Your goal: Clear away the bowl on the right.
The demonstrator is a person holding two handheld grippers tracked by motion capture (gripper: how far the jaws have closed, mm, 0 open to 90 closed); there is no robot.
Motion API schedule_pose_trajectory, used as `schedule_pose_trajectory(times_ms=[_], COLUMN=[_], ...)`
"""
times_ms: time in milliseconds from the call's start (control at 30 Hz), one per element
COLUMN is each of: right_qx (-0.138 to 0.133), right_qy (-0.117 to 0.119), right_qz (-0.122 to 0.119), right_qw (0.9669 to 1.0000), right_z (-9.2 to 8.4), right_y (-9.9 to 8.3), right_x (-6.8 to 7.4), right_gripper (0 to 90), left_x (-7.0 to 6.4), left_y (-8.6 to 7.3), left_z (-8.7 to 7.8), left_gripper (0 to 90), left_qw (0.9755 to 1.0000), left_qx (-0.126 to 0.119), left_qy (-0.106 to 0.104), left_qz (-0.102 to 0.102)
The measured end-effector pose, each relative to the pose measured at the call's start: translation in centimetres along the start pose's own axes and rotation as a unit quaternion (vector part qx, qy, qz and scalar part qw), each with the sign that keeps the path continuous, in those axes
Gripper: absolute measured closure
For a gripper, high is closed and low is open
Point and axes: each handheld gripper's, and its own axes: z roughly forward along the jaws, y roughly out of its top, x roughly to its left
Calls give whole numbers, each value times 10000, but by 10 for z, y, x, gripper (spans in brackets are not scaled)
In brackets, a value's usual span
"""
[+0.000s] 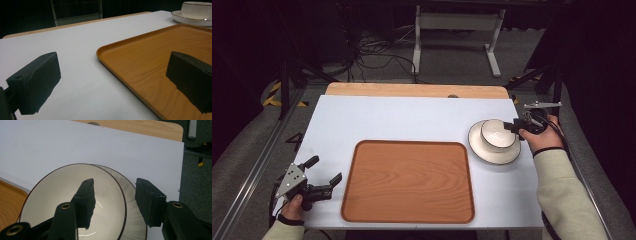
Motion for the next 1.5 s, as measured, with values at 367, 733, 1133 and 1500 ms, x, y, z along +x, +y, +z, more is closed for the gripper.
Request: schedule_pose_trajectory(times_ms=[367,733,1133,1500], right_qx=[487,679,859,867], right_qy=[-103,-91,-65,-86], right_qz=[110,243,365,471], right_qw=[9987,9974,9956,9951], right_z=[14,21,31,29], right_y=[-6,-11,-16,-15], right_x=[0,-4,-4,-3], right_gripper=[593,667,808,827], left_x=[0,0,0,0], left_y=[0,0,0,0], left_z=[0,0,0,0], left_gripper=[3,3,3,3], left_qw=[10000,10000,10000,10000], left_qx=[0,1,0,0], left_qy=[-1,-1,-2,-2], left_qz=[-2,-2,1,3])
